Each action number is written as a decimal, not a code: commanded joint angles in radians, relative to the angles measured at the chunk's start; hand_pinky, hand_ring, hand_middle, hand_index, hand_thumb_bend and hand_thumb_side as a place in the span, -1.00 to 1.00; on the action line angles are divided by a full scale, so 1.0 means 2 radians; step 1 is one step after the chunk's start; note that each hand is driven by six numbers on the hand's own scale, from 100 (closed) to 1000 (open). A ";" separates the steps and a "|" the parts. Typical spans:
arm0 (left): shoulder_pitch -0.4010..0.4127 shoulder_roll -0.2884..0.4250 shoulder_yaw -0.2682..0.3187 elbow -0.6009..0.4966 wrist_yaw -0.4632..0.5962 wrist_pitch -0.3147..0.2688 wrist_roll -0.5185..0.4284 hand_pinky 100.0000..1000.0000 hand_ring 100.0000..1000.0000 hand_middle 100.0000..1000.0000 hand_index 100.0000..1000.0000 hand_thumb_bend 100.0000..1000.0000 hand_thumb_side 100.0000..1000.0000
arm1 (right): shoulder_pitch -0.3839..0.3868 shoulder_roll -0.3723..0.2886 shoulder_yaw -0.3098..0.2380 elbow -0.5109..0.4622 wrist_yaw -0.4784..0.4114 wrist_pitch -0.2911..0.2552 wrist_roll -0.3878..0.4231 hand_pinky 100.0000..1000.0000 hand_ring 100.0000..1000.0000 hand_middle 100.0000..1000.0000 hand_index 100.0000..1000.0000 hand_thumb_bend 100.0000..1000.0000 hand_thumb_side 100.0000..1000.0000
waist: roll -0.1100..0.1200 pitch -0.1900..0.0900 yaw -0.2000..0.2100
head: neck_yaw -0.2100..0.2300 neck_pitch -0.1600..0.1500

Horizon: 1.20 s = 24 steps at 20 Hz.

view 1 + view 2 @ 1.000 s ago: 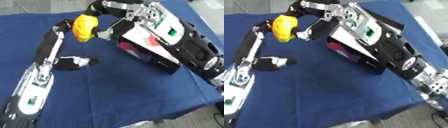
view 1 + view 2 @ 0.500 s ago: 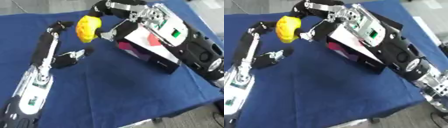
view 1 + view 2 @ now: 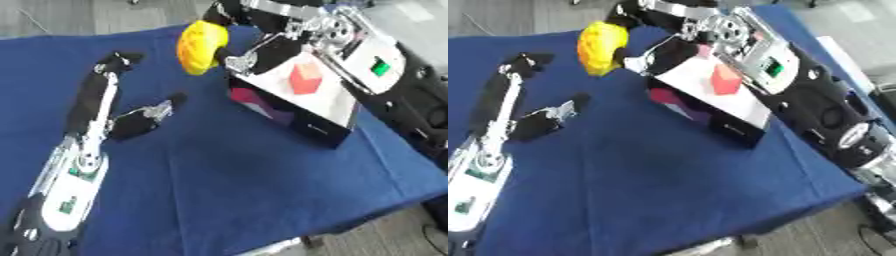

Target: Pick up the objects with one hand, pass them to the other hand, and then place them into the box on the other side of the table.

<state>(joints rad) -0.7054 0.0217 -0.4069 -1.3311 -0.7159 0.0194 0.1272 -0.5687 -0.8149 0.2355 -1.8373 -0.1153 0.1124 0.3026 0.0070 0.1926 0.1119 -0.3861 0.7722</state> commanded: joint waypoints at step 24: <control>0.012 0.027 0.010 -0.028 0.004 -0.002 -0.004 0.53 0.50 0.46 0.66 0.22 0.43 | 0.062 -0.038 -0.068 0.140 0.102 -0.027 -0.093 0.79 0.77 0.53 0.42 -1.00 -0.93 | 0.028 -0.021 -0.013 | -0.032 -0.001</control>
<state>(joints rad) -0.6683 0.0684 -0.3971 -1.3705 -0.7130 0.0138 0.1194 -0.4365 -0.8617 0.1172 -1.5602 0.0700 0.0662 0.1151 0.0542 0.1879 0.0852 -0.4447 0.7723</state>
